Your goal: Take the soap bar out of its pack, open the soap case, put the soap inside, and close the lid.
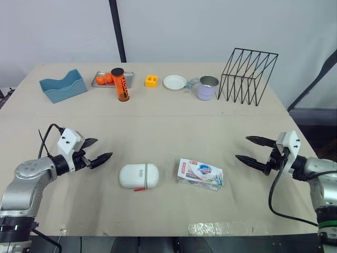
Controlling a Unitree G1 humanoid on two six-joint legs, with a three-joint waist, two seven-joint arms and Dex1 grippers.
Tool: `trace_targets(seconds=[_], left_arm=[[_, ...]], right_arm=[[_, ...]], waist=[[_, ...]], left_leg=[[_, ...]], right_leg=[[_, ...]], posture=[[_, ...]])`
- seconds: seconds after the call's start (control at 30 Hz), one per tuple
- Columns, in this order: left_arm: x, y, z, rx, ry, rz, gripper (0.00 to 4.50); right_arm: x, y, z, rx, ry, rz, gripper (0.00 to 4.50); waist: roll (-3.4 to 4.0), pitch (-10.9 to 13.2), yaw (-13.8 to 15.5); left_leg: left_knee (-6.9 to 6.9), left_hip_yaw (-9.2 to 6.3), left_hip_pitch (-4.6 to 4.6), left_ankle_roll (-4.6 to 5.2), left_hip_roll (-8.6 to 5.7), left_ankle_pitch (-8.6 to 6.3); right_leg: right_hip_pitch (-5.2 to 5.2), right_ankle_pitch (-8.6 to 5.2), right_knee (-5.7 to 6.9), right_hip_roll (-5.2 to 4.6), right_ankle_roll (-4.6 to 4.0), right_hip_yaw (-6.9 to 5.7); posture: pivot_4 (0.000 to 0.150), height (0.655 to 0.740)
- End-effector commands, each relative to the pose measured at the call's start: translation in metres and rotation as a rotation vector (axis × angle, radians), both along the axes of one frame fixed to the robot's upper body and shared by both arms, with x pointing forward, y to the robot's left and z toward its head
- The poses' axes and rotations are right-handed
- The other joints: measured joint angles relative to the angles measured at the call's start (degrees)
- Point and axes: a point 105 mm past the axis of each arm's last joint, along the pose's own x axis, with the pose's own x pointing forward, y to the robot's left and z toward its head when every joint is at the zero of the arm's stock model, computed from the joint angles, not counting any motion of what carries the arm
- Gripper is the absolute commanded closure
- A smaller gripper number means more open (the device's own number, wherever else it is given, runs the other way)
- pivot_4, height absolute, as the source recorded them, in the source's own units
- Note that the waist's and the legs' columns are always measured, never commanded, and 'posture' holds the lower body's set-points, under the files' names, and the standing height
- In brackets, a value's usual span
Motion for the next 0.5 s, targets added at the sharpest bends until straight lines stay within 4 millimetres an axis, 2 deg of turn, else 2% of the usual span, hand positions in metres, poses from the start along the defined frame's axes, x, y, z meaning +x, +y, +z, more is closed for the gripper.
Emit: trace_targets(seconds=[0.03, 0.5], left_arm=[[-0.0008, 0.0005, 0.0067, 0.014, -0.032, -0.015, 0.00], [-0.0035, -0.0062, 0.0142, -0.014, -0.050, -0.086, 0.00]], right_arm=[[0.0031, -0.0019, 0.0128, -0.012, -0.049, 0.000, 0.03], [0.0047, 0.0018, 0.0176, -0.029, -0.055, 0.026, 0.03]], waist=[[0.00, 0.00, 0.00], [0.00, 0.00, 0.00]], left_leg=[[0.00, 0.00, 0.00, 0.00, 0.00, 0.00], [0.00, 0.00, 0.00, 0.00, 0.00, 0.00]], right_leg=[[0.00, 0.00, 0.00, 0.00, 0.00, 0.00], [0.00, 0.00, 0.00, 0.00, 0.00, 0.00]], posture=[[0.150, 0.7400], [0.150, 0.7400]])
